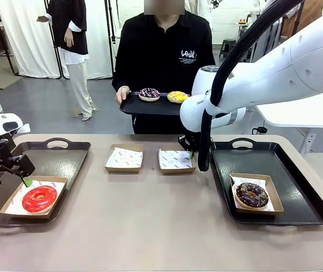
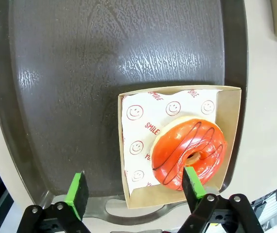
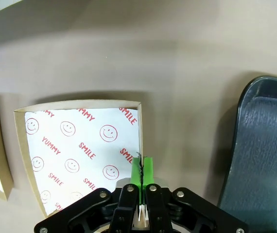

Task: Individually package the donuts and arrange them on the tray.
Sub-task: Place the picked Paper togo box on the Handle tray while simultaneously picking up another Paper togo box from the table with the other hand.

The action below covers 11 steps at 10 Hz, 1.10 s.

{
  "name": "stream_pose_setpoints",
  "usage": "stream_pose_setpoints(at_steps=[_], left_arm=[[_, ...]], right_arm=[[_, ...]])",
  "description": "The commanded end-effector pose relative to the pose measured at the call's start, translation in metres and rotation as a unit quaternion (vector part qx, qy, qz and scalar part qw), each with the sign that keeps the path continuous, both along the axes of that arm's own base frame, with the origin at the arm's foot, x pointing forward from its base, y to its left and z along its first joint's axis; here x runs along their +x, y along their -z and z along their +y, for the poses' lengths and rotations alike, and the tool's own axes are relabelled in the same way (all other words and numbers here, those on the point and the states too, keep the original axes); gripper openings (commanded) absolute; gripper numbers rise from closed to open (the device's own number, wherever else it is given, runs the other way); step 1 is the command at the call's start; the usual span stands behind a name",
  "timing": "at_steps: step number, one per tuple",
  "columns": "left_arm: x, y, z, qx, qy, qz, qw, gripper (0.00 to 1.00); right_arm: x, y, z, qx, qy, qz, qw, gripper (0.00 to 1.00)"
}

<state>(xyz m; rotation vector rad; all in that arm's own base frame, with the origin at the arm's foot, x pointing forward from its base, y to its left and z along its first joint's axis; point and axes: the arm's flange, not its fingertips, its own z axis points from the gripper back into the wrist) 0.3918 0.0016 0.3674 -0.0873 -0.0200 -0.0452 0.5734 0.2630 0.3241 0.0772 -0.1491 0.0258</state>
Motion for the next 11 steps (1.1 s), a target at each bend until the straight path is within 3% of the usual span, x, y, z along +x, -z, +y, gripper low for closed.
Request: stream_pose_setpoints(at_steps=[1,3,4,6,7,9,11], left_arm=[[-0.059,0.005,0.008,-0.062,-0.007,-0.013,0.998,1.00],[-0.073,-0.041,0.033,-0.222,-0.027,-0.017,0.974,1.00],[-0.080,-0.059,0.053,-0.286,-0.032,-0.036,0.957,1.00],[-0.095,-0.074,0.101,-0.412,-0.043,-0.096,0.905,1.00],[-0.100,-0.073,0.125,-0.454,-0.067,-0.104,0.882,1.00],[-0.106,-0.064,0.166,-0.500,-0.110,-0.103,0.853,1.00],[-0.108,-0.054,0.199,-0.520,-0.144,-0.097,0.836,1.00]], right_arm=[[0.000,-0.014,0.003,0.011,0.019,-0.008,1.000,0.00],[-0.015,-0.069,0.001,0.038,0.011,-0.028,0.999,0.00],[-0.019,-0.105,0.000,0.044,0.010,-0.040,0.998,0.00],[-0.017,-0.171,-0.004,0.061,0.016,-0.068,0.996,0.00],[-0.012,-0.198,-0.007,0.065,0.018,-0.074,0.995,0.00],[0.002,-0.223,-0.006,0.060,0.020,-0.069,0.996,0.00],[0.017,-0.226,-0.002,0.055,0.024,-0.061,0.996,0.00]])
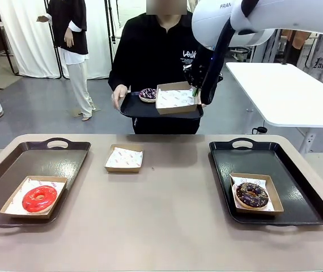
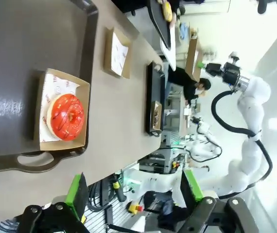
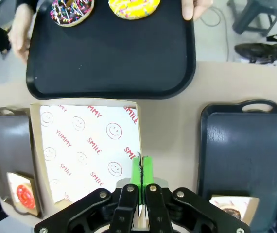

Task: Individually package the donuts and arrange them on the tray.
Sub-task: Place the picked Paper togo box on the Handle tray while simultaneously picking up another Paper togo box from the table with the other hand.

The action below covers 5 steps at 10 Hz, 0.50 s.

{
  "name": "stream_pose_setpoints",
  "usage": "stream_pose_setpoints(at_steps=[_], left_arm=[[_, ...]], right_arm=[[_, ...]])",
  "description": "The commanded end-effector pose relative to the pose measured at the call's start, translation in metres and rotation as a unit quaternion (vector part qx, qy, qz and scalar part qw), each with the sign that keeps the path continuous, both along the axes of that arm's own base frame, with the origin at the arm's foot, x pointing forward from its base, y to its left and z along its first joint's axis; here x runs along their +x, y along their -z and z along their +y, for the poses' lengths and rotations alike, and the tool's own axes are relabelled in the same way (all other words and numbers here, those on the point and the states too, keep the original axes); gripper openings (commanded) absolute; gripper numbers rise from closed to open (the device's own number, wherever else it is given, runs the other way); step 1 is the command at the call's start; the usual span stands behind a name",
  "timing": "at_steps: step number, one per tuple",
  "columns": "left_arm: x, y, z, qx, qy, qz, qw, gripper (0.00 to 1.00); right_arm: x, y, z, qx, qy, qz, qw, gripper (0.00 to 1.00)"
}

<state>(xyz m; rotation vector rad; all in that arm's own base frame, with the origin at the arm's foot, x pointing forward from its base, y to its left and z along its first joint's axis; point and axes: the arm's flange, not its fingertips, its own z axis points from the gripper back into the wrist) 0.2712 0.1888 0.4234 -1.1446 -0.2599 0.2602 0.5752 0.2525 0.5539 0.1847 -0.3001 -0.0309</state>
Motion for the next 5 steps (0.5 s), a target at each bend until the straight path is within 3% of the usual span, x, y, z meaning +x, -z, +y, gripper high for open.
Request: stream_pose_setpoints(at_steps=[1,5], left_arm=[[0.011,0.007,0.024,-0.028,-0.013,0.004,1.000,1.00],[0.006,0.010,0.026,-0.026,-0.054,0.015,0.998,1.00]], right_arm=[[0.022,0.006,0.011,-0.001,-0.003,0.017,1.000,0.00],[0.038,0.024,0.012,-0.007,0.015,0.042,0.999,0.00]])
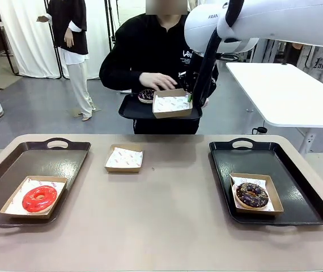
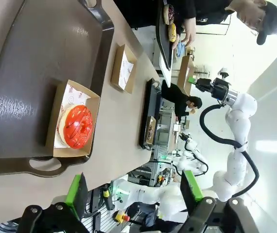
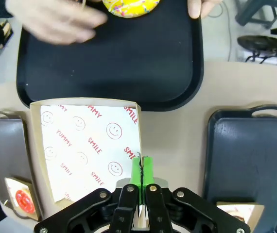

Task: Individually package the donuts and arrange them on the tray.
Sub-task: Place the picked Paper togo box on the Handle tray while simultaneously picking up another Paper togo box from the table with the other hand.

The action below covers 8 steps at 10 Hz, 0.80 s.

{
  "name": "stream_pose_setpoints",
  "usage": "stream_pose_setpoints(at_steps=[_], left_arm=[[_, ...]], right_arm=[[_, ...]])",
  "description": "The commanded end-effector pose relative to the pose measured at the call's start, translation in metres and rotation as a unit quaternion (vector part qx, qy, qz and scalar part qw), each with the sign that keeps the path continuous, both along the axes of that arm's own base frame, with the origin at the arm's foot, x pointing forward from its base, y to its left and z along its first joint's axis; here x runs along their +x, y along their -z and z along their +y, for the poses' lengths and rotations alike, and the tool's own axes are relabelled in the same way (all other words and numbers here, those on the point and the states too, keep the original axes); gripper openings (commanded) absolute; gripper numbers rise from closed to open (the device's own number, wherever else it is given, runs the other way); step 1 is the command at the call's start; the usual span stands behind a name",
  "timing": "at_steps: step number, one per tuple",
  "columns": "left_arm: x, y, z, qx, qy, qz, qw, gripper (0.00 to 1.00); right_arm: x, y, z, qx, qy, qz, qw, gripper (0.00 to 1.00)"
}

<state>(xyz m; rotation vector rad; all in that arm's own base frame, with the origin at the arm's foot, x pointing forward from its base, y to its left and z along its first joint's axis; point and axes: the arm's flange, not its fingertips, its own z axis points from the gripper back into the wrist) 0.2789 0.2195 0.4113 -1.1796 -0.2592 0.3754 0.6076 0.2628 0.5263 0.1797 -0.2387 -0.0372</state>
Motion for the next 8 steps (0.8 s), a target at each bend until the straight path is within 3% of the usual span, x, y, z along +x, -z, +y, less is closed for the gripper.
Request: stream_pose_setpoints(at_steps=[1,5,6,8], left_arm=[[0.000,0.001,0.000,-0.002,0.003,0.001,1.000,1.00],[0.000,0.001,0.000,-0.002,0.003,0.001,1.000,1.00],[0.000,0.001,0.000,-0.002,0.003,0.001,1.000,1.00],[0.000,0.001,0.000,-0.002,0.003,0.001,1.000,1.00]], right_arm=[[0.008,0.001,-0.002,-0.011,0.024,0.019,0.999,0.00],[0.010,0.013,-0.013,-0.044,0.024,0.067,0.997,0.00],[0.002,0.016,-0.013,-0.021,0.018,0.045,0.999,0.00],[0.002,0.016,-0.013,-0.021,0.018,0.045,0.999,0.00]])
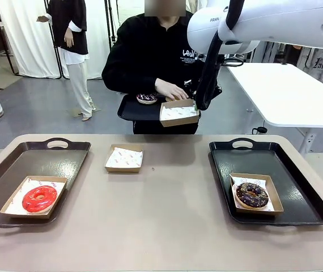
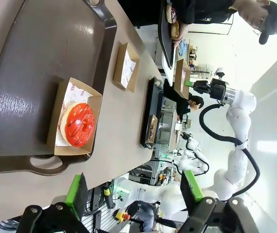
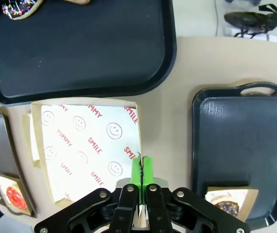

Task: Individually package the donuts and arrange them on the tray.
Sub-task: Place the picked Paper togo box on the Handle tray while simultaneously picking up another Paper togo box from the table with the other hand.

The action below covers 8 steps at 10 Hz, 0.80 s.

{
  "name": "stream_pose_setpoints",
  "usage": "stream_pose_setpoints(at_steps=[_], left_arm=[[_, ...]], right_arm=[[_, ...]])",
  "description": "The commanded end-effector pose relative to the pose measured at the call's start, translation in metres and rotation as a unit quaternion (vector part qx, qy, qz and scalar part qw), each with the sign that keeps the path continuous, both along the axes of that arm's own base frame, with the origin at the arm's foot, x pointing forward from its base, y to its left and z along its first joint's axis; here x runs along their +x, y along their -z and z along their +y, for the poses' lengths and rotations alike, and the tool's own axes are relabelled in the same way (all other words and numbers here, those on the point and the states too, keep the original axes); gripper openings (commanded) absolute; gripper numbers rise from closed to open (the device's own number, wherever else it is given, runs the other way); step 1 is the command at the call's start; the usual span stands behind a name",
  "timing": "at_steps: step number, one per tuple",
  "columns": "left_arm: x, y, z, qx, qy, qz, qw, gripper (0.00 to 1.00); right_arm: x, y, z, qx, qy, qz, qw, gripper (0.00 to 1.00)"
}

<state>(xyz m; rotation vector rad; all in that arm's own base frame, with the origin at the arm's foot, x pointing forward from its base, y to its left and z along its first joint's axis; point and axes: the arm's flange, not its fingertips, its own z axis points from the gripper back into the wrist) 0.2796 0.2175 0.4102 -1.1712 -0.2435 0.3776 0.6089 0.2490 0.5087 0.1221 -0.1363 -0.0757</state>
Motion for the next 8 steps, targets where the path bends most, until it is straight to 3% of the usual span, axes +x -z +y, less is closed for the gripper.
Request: stream_pose_setpoints(at_steps=[1,8], left_arm=[[-0.0009,0.0004,0.0020,-0.004,0.000,-0.007,1.000,1.00],[-0.0009,0.0004,0.0020,-0.004,0.000,-0.007,1.000,1.00]], right_arm=[[0.0008,-0.0016,0.0006,0.004,0.001,-0.009,1.000,0.00],[0.0008,-0.0016,0.0006,0.004,0.001,-0.009,1.000,0.00]])
